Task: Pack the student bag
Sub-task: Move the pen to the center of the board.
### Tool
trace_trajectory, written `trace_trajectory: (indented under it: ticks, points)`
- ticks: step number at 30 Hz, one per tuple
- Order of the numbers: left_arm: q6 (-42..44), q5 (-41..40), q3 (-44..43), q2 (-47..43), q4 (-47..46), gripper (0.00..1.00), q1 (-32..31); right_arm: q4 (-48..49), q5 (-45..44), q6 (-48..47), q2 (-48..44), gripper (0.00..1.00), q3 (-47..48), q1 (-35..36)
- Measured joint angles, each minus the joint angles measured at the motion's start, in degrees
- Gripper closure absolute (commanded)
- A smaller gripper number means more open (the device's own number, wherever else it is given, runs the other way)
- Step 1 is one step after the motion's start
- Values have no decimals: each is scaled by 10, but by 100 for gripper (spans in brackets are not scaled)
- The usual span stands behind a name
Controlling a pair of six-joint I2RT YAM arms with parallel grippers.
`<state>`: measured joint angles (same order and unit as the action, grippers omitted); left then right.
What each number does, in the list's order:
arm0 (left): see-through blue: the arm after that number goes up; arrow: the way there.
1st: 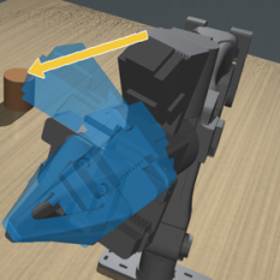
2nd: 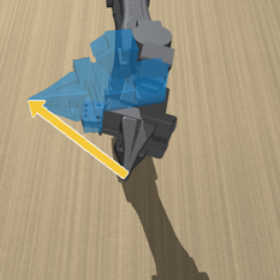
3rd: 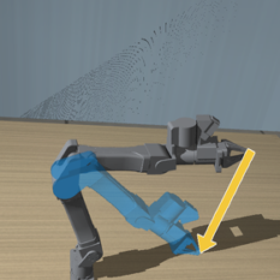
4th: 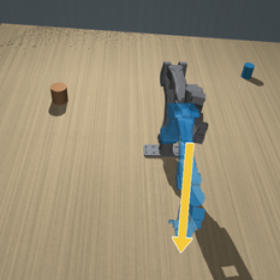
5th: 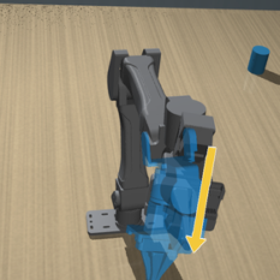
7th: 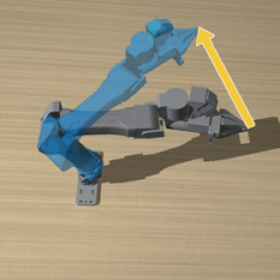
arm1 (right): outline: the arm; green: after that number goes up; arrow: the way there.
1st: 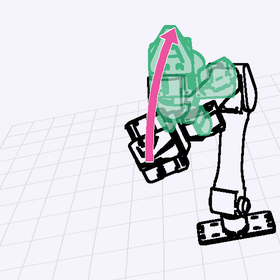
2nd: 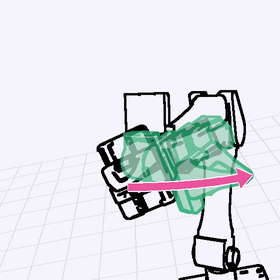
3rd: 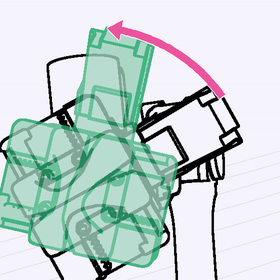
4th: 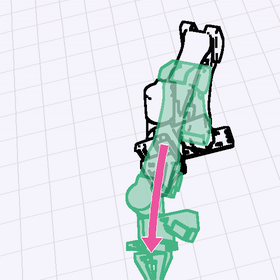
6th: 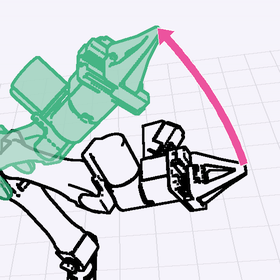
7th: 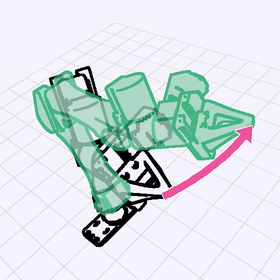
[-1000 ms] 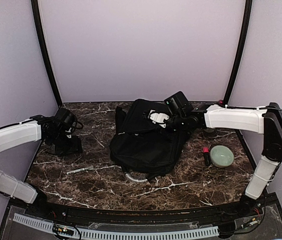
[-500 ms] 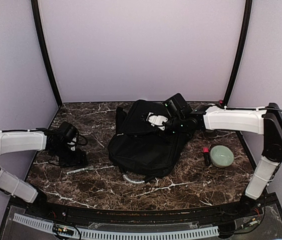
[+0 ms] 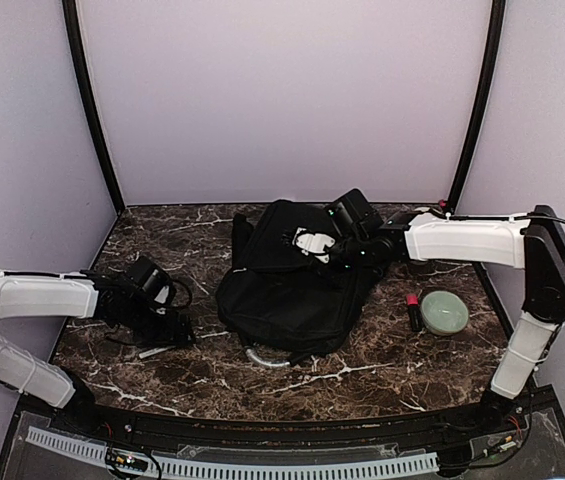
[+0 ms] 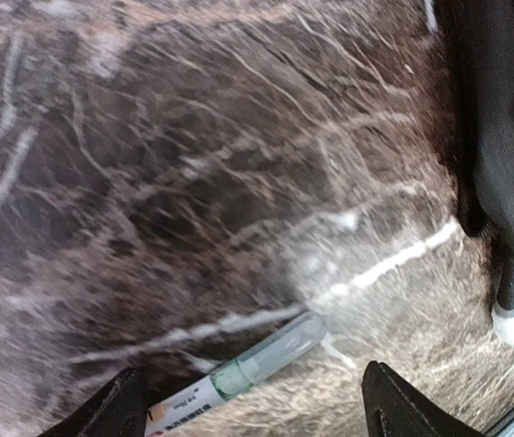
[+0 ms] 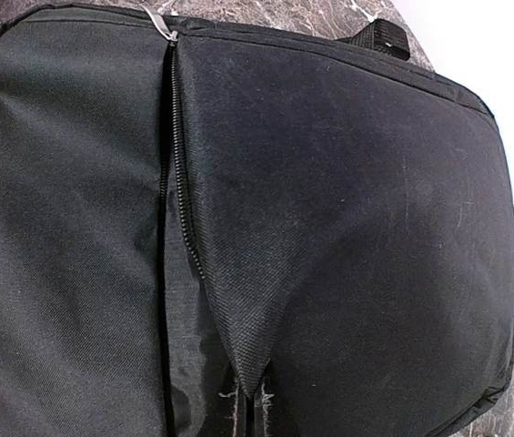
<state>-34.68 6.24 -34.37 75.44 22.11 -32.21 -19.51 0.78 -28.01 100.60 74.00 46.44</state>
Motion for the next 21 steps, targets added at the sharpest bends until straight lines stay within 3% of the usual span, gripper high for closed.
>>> trace_trajectory:
  ticks: [13,21]
  points:
    - [-116,-72,7,-14,68,46,-170,0,9,0,6,100,0,0]
    - [-148,-115,-18,25,137,59,-253,0,10,0,8,100,0,0]
